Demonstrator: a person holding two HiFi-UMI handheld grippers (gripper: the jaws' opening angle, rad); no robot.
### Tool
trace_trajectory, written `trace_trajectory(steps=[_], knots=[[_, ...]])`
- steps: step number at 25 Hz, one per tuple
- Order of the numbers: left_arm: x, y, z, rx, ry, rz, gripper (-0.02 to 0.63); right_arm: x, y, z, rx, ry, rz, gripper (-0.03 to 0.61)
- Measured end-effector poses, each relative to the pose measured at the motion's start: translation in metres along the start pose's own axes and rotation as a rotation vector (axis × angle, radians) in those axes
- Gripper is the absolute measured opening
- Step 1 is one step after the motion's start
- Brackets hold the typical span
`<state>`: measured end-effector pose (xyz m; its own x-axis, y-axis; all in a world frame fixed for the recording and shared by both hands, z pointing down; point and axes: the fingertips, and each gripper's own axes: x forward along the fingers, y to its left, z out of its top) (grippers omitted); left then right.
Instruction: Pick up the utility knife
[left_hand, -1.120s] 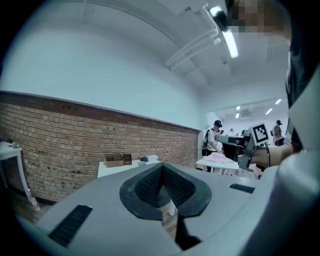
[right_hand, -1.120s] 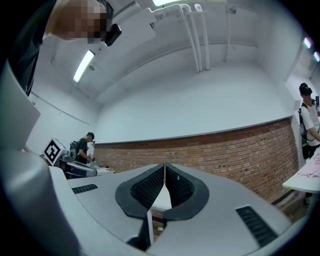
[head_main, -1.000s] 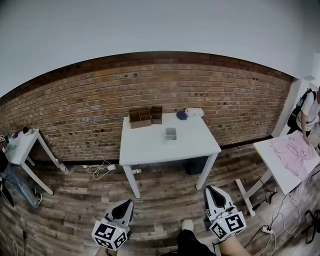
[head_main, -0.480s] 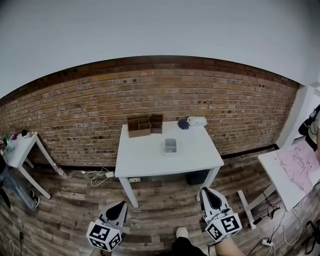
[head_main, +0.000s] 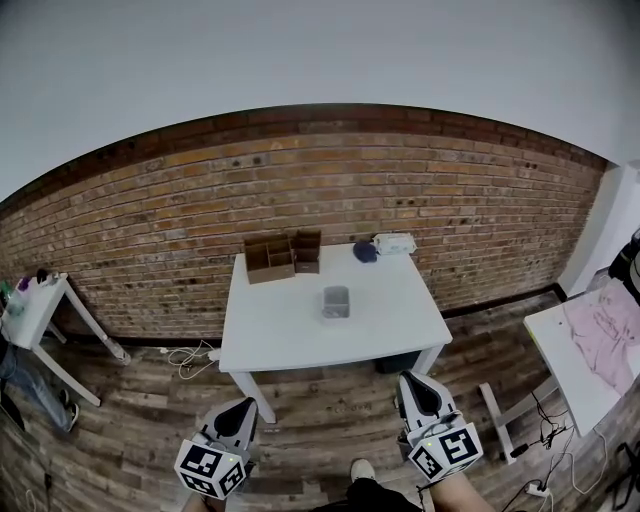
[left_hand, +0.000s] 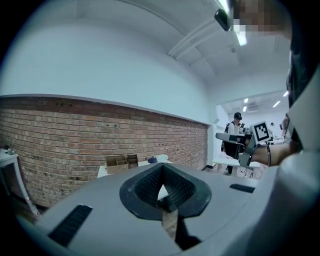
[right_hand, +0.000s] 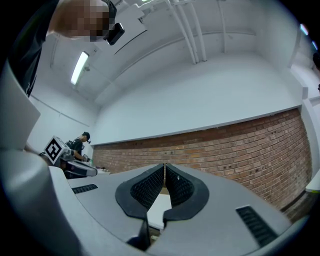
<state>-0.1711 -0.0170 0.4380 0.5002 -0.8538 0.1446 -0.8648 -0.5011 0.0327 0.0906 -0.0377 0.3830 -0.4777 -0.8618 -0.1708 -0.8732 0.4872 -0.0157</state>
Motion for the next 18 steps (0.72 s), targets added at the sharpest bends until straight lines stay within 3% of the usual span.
trace_trajectory(steps=[18], knots=[[0.162, 0.008, 0.041, 0.024, 0.018, 0.028, -0.009, 0.1, -0.126, -0.015, 0.017, 0.018, 0.071, -0.002]])
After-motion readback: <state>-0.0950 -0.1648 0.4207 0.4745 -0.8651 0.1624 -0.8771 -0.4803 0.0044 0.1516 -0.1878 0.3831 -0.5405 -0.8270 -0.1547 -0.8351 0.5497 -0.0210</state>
